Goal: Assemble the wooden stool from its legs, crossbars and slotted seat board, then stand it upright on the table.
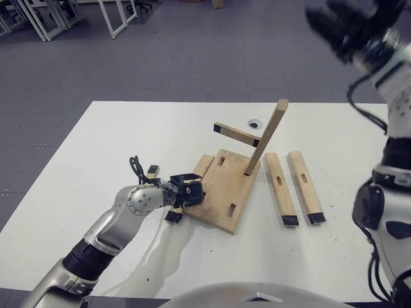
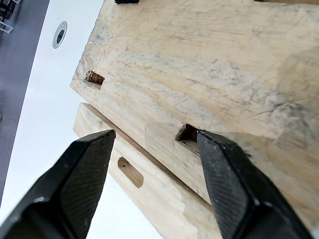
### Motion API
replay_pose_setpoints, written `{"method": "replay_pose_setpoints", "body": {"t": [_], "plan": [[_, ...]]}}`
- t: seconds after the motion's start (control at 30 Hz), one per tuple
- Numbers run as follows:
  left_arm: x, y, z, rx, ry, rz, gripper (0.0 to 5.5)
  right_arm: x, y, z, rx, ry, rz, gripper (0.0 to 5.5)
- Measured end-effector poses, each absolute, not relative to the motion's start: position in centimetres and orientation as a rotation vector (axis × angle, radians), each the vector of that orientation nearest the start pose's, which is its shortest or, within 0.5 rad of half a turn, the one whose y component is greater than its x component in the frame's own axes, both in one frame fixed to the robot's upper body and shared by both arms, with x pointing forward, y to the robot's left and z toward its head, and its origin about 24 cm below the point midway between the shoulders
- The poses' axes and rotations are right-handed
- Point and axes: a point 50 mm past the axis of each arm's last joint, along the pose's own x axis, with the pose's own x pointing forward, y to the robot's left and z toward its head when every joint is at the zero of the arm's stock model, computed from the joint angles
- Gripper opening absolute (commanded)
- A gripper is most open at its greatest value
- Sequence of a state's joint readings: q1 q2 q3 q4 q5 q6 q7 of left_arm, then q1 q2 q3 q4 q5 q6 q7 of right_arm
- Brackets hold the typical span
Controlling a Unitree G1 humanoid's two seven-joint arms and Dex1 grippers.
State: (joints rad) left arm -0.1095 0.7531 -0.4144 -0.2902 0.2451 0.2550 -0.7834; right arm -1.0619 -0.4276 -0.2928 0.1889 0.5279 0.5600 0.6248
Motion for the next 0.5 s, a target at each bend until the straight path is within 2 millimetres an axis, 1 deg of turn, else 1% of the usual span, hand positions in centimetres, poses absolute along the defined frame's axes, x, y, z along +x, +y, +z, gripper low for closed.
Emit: {"method": "replay_pose_setpoints", "body": {"t": [0.03,0.07,0.13,0.2,0.23,0.27,0.3,0.33,0.4,0.5], "plan": [[22.9,16.0,6.4,0.982,0.339,-1.058,3.03,34.1,-17.4,33.6,0.14,-0.502,0.743,3.33],[22.9,16.0,6.4,0.982,0.34,-1.057,3.03,33.9,-16.8,34.2,0.149,-0.524,0.755,3.33],[22.9,16.0,6.4,0.982,0.34,-1.057,3.03,34.2,-16.1,33.4,0.141,-0.495,0.768,3.33],[22.9,16.0,6.4,0.983,0.34,-1.057,3.03,35.1,-14.9,29.1,0.139,-0.342,0.801,3.33],[22.9,16.0,6.4,0.982,0.339,-1.058,3.03,35.5,-14.2,26.0,0.123,-0.225,0.818,3.33],[22.9,16.0,6.4,0.982,0.338,-1.058,3.03,35.5,-13.6,23.0,0.121,-0.123,0.834,3.33],[22.9,15.9,6.4,0.983,0.338,-1.06,3.03,35.2,-13.3,21.0,0.097,-0.081,0.839,3.33],[23.0,16.0,6.4,0.986,0.343,-1.057,3.03,34.8,-13.1,20.5,0.033,-0.06,0.863,3.33],[23.0,16.0,6.4,0.988,0.341,-1.055,3.03,34.4,-12.9,20.7,-0.021,-0.079,0.872,3.33],[23.0,16.0,6.3,0.987,0.344,-1.056,3.03,34.4,-13.0,20.6,-0.023,-0.073,0.854,3.33]]}}
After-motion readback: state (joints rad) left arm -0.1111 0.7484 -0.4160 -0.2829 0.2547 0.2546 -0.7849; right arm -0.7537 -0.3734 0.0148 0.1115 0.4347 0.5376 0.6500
